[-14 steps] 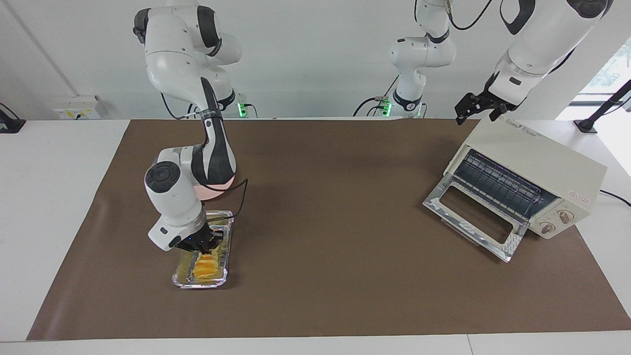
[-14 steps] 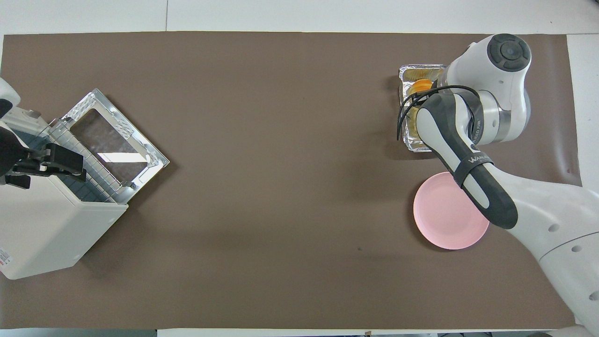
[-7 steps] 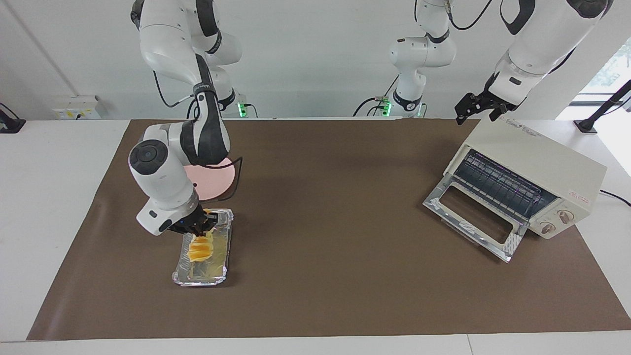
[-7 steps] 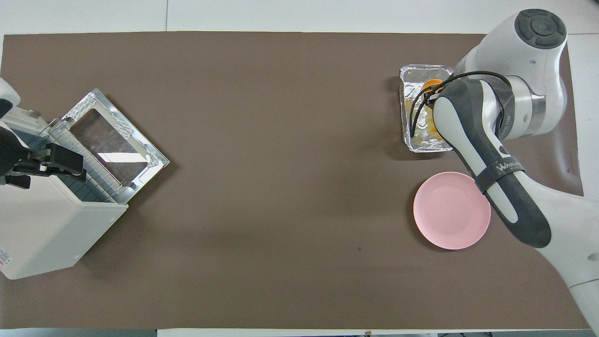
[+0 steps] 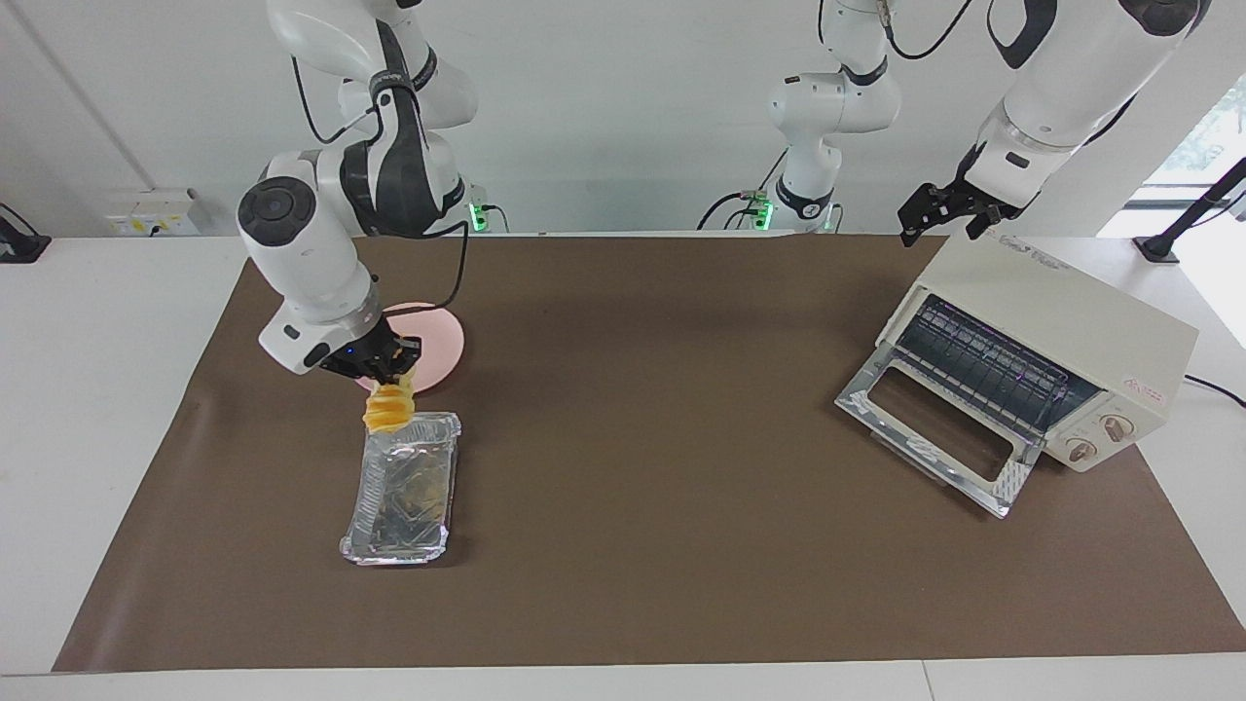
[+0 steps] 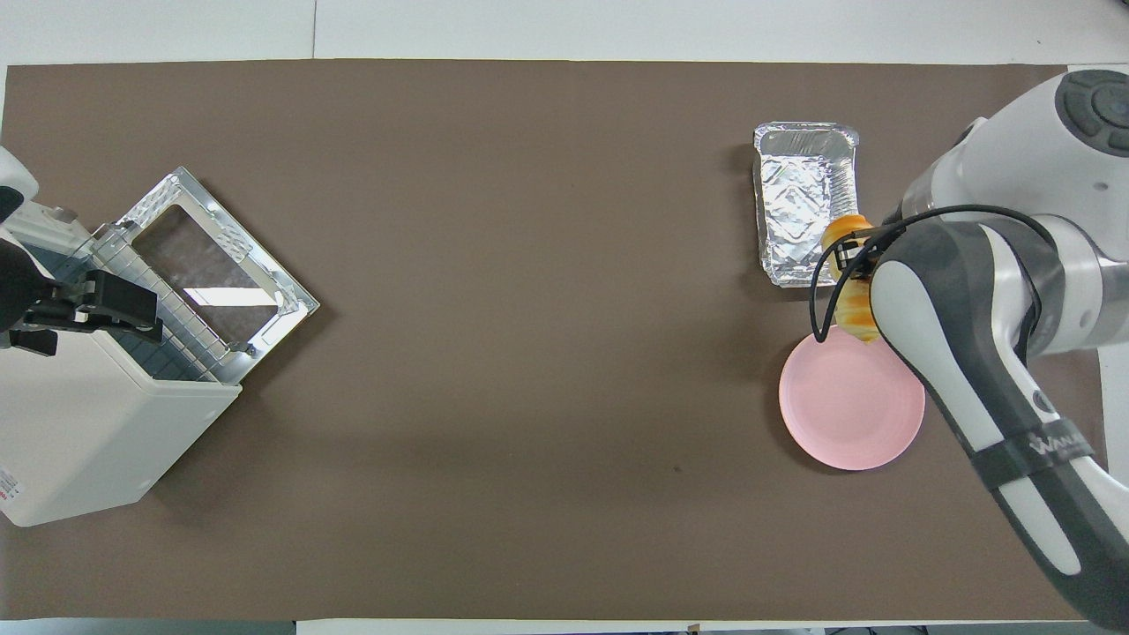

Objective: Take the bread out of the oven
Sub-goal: 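Carry the bread slices onto the pink plate with the right gripper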

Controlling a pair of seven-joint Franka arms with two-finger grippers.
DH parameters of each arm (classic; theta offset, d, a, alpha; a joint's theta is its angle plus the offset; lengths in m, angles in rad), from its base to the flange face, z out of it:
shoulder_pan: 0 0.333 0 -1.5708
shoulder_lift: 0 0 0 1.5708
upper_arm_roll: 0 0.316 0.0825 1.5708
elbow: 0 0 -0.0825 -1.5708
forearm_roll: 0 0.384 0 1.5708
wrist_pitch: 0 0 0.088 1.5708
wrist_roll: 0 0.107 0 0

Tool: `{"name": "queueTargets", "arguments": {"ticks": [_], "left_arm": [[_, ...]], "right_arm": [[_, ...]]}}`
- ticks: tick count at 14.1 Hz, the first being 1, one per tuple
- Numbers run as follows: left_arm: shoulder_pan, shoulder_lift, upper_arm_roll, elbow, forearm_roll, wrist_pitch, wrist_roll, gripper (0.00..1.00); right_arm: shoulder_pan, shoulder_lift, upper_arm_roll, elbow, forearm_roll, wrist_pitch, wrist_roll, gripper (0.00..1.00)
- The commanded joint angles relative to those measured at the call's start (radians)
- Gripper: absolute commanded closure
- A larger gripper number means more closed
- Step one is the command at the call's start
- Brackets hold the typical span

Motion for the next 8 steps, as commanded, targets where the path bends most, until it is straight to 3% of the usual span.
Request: {"name": "queueTargets", "arguments": {"ticks": [1, 3, 8], "left_arm": [[0.009, -0.016, -0.002, -0.009, -0.007, -0.010, 0.007, 0.00], [0.009, -0.016, -0.002, -0.009, -0.007, -0.010, 0.009, 0.00], [0.009, -0.016, -0.002, -0.009, -0.007, -0.010, 0.008, 0.00]], "right_arm": [[-0.013, -0.242, 0.006, -0.366, 0.035, 0.197, -0.007, 1.00], [-0.011, -0.329, 0.006, -0.534, 0.035, 0.319, -0.007, 1.00], [-0.005, -0.377, 0.006, -0.717, 0.035, 0.518, -0.011, 1.00]]}}
